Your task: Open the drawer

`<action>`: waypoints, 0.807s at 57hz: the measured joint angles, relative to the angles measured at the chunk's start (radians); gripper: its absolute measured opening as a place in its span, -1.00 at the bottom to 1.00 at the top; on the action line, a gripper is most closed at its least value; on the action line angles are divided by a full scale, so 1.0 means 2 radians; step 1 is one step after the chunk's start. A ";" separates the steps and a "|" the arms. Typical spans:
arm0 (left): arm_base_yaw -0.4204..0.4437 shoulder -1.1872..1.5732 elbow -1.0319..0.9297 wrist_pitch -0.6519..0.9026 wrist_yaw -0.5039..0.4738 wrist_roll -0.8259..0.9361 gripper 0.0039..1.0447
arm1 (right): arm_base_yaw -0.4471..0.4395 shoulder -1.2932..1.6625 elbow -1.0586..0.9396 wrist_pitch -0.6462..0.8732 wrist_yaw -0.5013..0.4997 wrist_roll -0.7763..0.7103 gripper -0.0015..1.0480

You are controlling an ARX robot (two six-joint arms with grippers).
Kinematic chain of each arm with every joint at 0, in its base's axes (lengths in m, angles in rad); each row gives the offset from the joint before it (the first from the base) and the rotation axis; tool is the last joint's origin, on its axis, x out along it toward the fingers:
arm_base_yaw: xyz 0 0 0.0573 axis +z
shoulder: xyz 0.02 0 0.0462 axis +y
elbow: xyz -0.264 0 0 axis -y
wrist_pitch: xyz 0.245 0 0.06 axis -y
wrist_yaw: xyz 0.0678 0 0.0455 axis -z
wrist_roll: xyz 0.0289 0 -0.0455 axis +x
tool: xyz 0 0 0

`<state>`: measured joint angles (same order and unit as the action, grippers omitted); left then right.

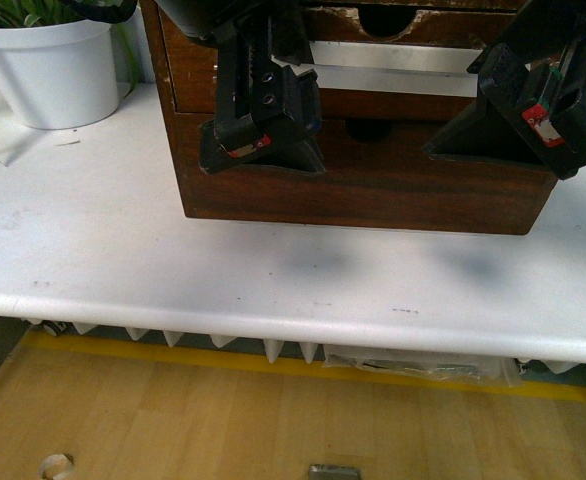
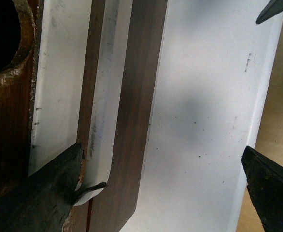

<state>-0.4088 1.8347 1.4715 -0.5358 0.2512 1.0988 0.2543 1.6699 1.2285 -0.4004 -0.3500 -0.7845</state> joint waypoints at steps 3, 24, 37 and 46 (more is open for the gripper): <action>0.000 0.000 -0.001 -0.001 0.001 0.000 0.89 | 0.000 0.002 0.002 -0.002 -0.001 0.000 0.83; -0.002 -0.015 -0.005 -0.056 0.014 0.030 0.89 | 0.007 -0.002 0.010 -0.066 -0.033 -0.027 0.83; -0.008 -0.047 -0.030 -0.098 0.023 0.053 0.89 | 0.015 -0.033 -0.016 -0.098 -0.041 -0.055 0.83; -0.017 -0.081 -0.067 -0.116 0.026 0.067 0.89 | 0.026 -0.062 -0.045 -0.116 -0.046 -0.068 0.83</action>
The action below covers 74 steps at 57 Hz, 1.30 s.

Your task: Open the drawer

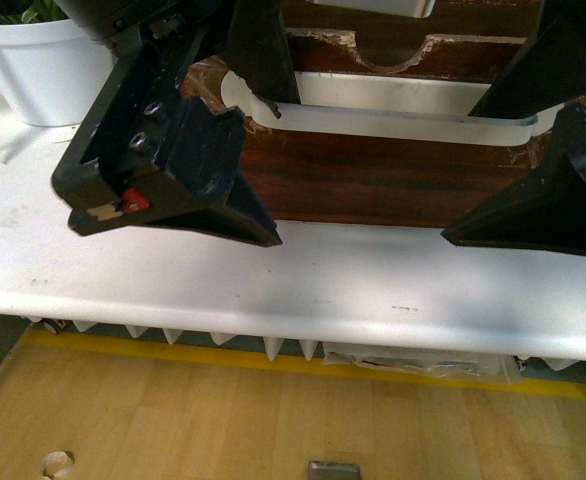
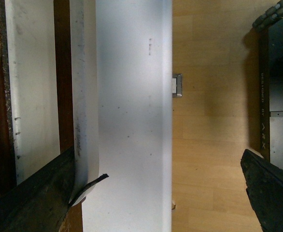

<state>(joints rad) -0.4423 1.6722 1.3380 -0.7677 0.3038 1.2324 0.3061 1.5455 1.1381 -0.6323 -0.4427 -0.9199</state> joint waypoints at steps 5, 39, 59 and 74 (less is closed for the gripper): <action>-0.004 -0.017 -0.019 0.000 0.006 0.000 0.89 | 0.006 -0.013 -0.015 0.000 0.000 0.001 0.83; -0.006 -0.216 -0.232 0.305 0.031 -0.168 0.89 | -0.037 -0.202 -0.157 0.140 -0.043 0.109 0.83; 0.083 -0.442 -0.447 0.492 -0.086 -0.386 0.89 | -0.133 -0.447 -0.344 0.262 0.048 0.270 0.83; 0.132 -0.639 -0.558 0.382 -0.198 -0.537 0.89 | -0.172 -0.637 -0.419 0.251 0.100 0.369 0.83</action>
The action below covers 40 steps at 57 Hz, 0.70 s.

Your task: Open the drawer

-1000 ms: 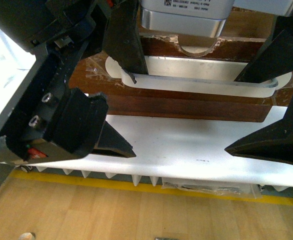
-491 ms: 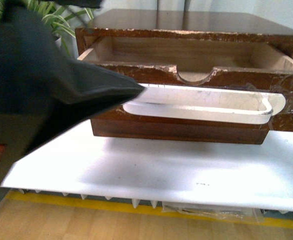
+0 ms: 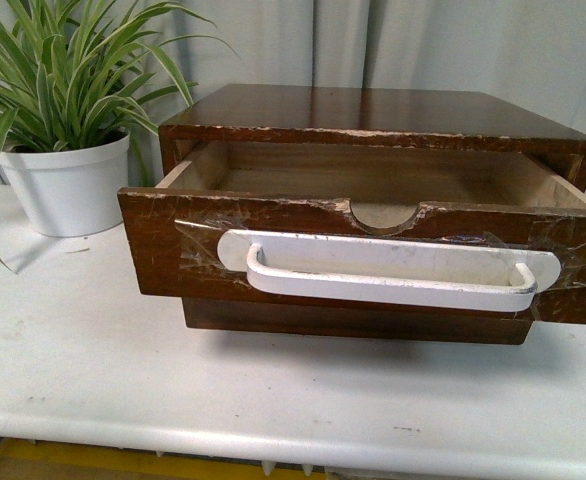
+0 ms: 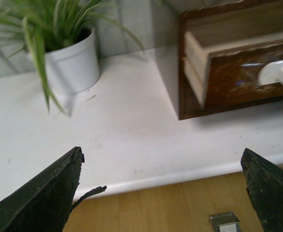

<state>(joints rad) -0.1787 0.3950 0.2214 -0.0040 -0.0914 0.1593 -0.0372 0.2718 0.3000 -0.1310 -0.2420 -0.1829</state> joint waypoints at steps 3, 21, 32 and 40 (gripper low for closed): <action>0.011 -0.031 -0.011 -0.027 -0.014 -0.022 0.89 | -0.003 -0.023 -0.006 0.003 0.010 0.023 0.83; 0.020 -0.069 -0.035 0.004 -0.018 -0.063 0.74 | 0.002 -0.040 -0.018 0.018 0.051 0.077 0.76; 0.088 -0.151 -0.068 0.000 0.045 -0.073 0.00 | 0.016 -0.066 -0.060 0.044 0.119 0.083 0.05; 0.088 -0.166 -0.075 -0.002 0.045 -0.075 -0.48 | 0.017 -0.079 -0.080 0.050 0.119 0.085 -0.43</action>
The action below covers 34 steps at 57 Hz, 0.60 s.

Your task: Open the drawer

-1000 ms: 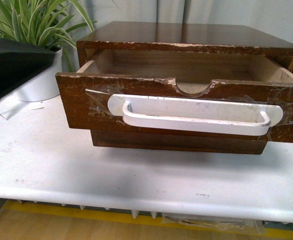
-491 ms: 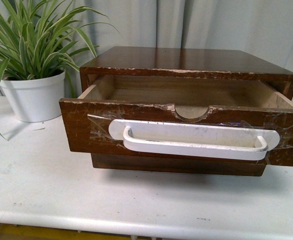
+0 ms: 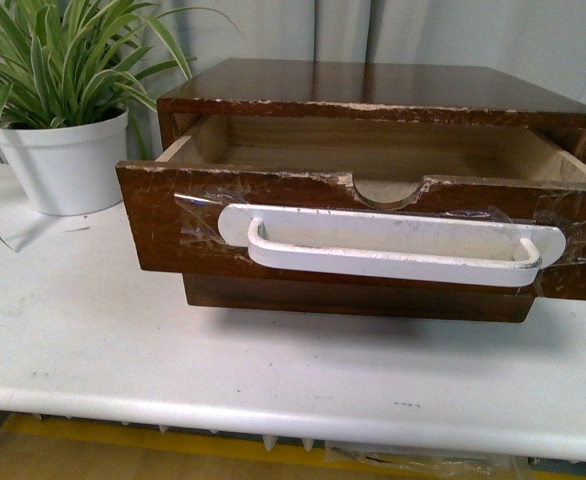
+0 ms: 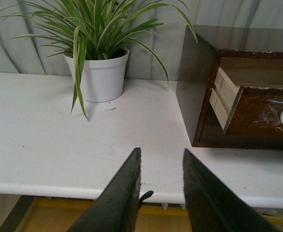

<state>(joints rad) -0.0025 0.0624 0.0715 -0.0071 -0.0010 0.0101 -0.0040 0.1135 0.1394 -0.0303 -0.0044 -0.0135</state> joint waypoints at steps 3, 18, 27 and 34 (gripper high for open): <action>0.000 -0.002 -0.005 0.000 0.000 -0.001 -0.69 | 0.000 -0.005 -0.007 0.003 0.000 0.000 -0.63; 0.000 -0.025 -0.026 0.002 0.001 -0.004 -0.93 | 0.000 -0.022 -0.030 0.008 0.000 0.001 -0.97; 0.000 -0.030 -0.031 0.001 0.001 -0.004 -0.93 | 0.000 -0.030 -0.039 0.009 0.001 0.001 -0.97; 0.000 -0.030 -0.031 0.001 0.001 -0.004 -0.93 | 0.000 -0.035 -0.045 0.010 0.000 0.001 -0.97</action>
<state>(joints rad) -0.0021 0.0029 0.0105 -0.0048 0.0002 0.0013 -0.0040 0.0437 0.0486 -0.0101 -0.0036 -0.0116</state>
